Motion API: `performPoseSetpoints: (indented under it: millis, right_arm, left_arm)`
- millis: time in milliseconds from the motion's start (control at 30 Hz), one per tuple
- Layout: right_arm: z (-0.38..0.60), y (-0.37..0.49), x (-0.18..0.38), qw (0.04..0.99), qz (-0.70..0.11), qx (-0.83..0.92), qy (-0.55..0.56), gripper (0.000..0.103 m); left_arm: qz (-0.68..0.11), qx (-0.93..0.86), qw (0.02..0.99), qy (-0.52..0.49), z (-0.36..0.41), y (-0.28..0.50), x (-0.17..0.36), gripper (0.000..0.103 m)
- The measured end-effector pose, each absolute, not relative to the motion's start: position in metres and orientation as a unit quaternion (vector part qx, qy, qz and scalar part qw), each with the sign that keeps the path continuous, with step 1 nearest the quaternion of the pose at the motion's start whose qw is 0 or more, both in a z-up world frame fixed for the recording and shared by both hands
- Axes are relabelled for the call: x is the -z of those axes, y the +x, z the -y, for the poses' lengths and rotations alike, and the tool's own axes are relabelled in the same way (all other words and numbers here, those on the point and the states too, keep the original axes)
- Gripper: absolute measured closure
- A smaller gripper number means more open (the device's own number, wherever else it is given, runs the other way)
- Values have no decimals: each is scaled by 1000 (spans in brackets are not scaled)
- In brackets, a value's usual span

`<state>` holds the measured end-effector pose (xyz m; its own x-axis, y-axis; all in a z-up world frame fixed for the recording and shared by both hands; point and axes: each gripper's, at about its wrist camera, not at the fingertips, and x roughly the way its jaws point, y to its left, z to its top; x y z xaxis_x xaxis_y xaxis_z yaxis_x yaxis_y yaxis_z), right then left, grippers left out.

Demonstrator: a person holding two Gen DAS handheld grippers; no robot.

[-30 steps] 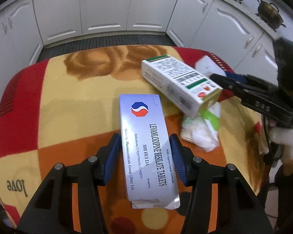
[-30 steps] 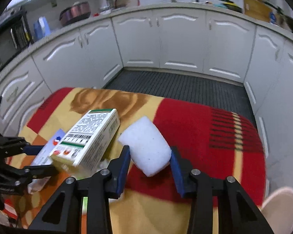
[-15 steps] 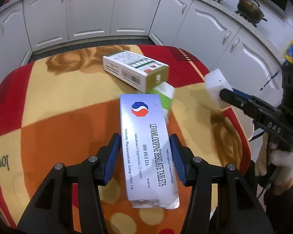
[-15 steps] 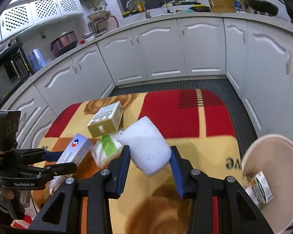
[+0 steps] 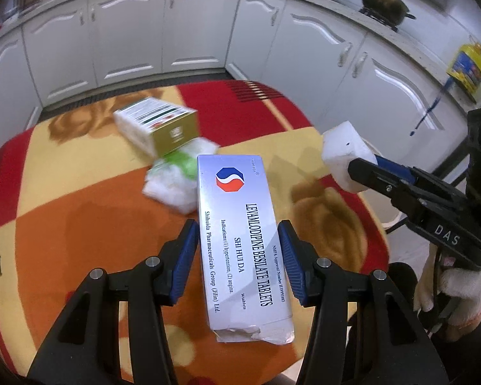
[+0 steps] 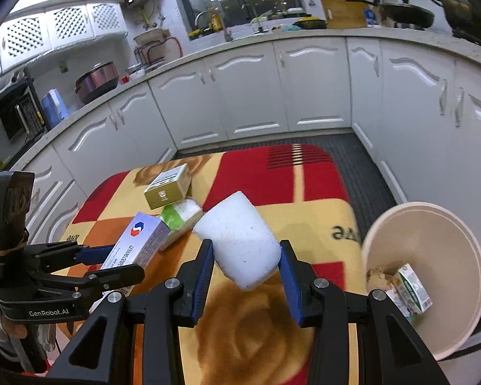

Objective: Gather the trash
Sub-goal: 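Carry medicine box and sponge over the beige bucket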

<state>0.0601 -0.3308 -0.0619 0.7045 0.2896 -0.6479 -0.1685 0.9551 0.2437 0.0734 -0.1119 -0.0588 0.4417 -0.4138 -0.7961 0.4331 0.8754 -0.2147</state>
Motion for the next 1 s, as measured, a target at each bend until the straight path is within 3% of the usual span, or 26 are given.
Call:
performPoseSetpoints:
  millis: [1000]
  right_arm:
    - [456, 2, 65, 925, -354, 6, 141, 63]
  left_arm:
    - [-453, 349, 819, 45, 262, 72, 42, 54]
